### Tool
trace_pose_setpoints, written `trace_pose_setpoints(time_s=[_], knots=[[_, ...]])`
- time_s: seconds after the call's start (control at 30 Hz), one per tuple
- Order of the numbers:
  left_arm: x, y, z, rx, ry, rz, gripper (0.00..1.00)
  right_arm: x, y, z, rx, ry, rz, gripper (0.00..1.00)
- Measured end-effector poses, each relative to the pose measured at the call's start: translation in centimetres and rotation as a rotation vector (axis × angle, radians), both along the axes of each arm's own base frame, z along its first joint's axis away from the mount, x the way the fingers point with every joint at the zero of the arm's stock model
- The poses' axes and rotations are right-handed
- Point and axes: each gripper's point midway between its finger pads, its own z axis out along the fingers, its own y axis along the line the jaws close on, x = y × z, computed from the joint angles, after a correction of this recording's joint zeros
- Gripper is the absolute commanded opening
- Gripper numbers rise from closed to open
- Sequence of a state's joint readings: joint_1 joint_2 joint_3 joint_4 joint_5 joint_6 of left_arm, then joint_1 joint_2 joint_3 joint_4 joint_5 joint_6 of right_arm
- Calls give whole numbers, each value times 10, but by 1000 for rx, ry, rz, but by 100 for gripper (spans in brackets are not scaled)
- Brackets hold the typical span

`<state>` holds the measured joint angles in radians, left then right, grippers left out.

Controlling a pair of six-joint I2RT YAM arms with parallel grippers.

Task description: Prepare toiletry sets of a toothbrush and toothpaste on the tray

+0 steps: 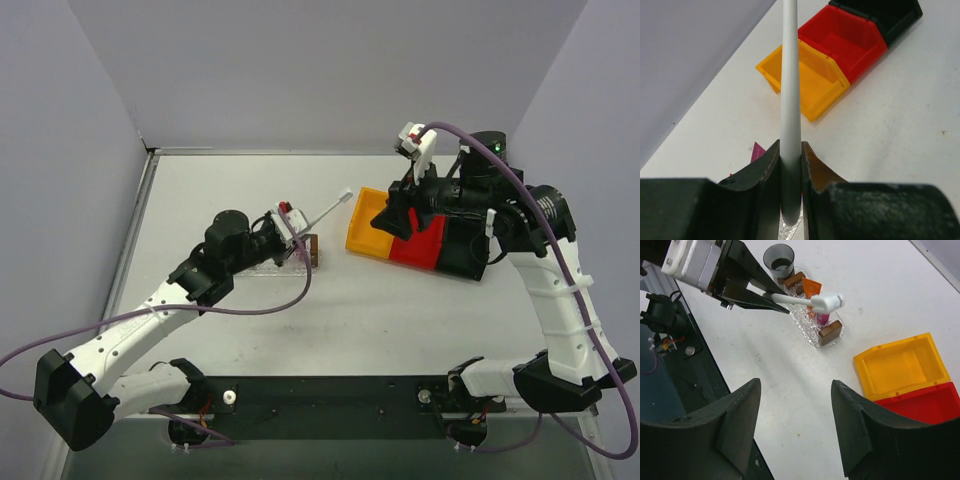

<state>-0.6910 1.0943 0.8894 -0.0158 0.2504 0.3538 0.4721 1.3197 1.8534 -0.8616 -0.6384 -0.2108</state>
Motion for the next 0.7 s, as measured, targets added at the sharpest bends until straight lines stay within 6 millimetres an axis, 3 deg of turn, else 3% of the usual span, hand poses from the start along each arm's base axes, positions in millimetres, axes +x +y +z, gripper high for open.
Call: trace_pose_setpoints(time_s=[0.17,0.47,0.7], knots=[[3,-2,25,-174,97,23,0,-2,2,11,56,-42,-5,53],[7,-24,118,-553,261,-87,0,18,34,16,238,-12,8,53],[-12,-33,140,-705,368,-231,0,25,61,46,392,-30,68,52]])
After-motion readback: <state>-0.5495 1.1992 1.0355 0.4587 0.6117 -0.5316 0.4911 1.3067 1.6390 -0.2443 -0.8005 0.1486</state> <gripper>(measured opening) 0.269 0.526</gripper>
